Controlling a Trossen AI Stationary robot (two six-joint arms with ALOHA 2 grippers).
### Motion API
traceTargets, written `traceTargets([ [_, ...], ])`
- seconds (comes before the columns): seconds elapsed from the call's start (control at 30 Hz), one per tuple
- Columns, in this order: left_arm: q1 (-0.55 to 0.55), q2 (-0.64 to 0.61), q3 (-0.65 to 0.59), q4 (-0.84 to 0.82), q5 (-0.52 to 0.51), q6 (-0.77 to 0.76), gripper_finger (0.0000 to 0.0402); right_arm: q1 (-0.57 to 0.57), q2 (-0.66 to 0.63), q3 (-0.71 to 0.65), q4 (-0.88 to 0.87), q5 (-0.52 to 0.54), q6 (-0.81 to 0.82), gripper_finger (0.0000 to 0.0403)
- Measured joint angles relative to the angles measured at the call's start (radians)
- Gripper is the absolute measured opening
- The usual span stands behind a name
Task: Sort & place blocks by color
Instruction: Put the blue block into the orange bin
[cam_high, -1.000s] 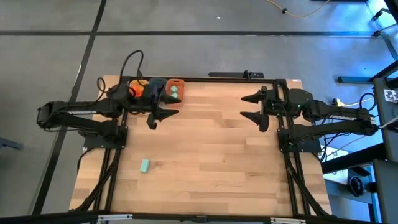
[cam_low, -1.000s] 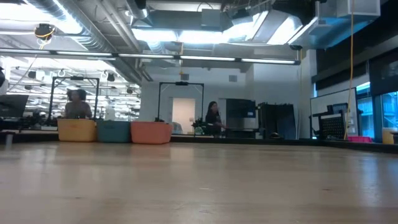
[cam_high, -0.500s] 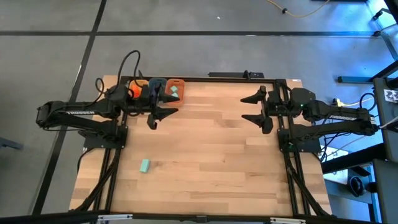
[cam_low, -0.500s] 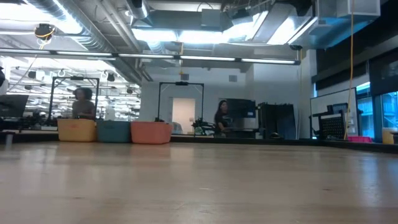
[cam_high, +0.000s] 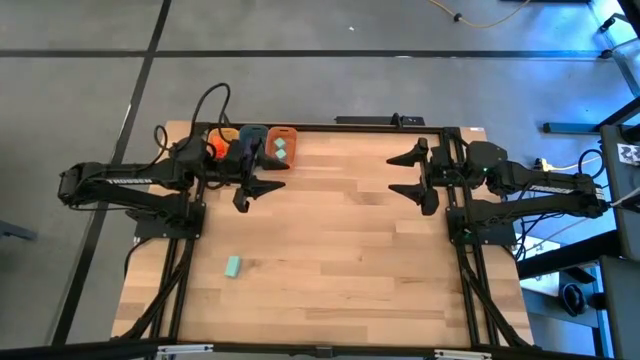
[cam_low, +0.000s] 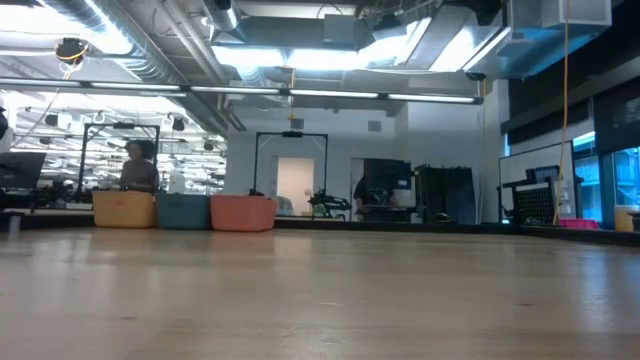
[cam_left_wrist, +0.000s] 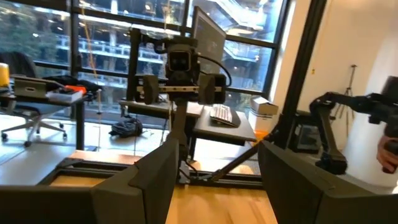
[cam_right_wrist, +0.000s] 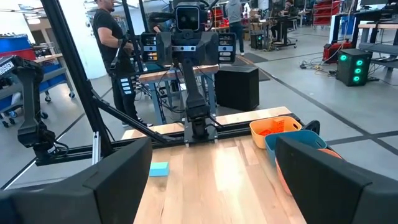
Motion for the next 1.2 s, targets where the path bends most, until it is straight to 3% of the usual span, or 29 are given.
traceTargets([
  [0.17,0.0,0.0,0.019,-0.1,-0.024,-0.076,0.0212,0.0,0.0,0.0,0.0,0.0,0.003,0.0343],
  [0.37,-0.023,0.041,0.229,-0.758,-0.121,-0.241,0.0212,0.0,0.0,0.0,-0.001,0.0,0.032,0.0343],
  [0.5,-0.094,0.099,0.347,-1.21,-0.197,-0.496,0.0212,0.0,0.0,0.0,-0.002,0.0,0.032,0.0343],
  [0.63,-0.217,0.138,0.353,-1.488,-0.201,-0.769,0.0212,0.0,0.0,0.0,-0.002,0.0,0.033,0.0343],
  [0.73,-0.338,0.155,0.326,-1.565,-0.222,-1.007,0.0212,0.0,0.0,0.0,-0.003,0.0,0.033,0.0343],
  [0.97,-0.637,0.243,0.244,-1.548,-0.287,-1.517,0.0212,0.0,0.0,0.0,-0.003,0.0,0.034,0.0343],
  [1.1,-0.768,0.345,0.223,-1.505,-0.274,-1.717,0.0212,0.0,0.0,0.0,-0.004,0.0,0.034,0.0343],
  [1.2,-0.811,0.418,0.223,-1.456,-0.28,-1.764,0.0212,0.0,0.0,0.0,-0.006,0.0,0.034,0.0343],
])
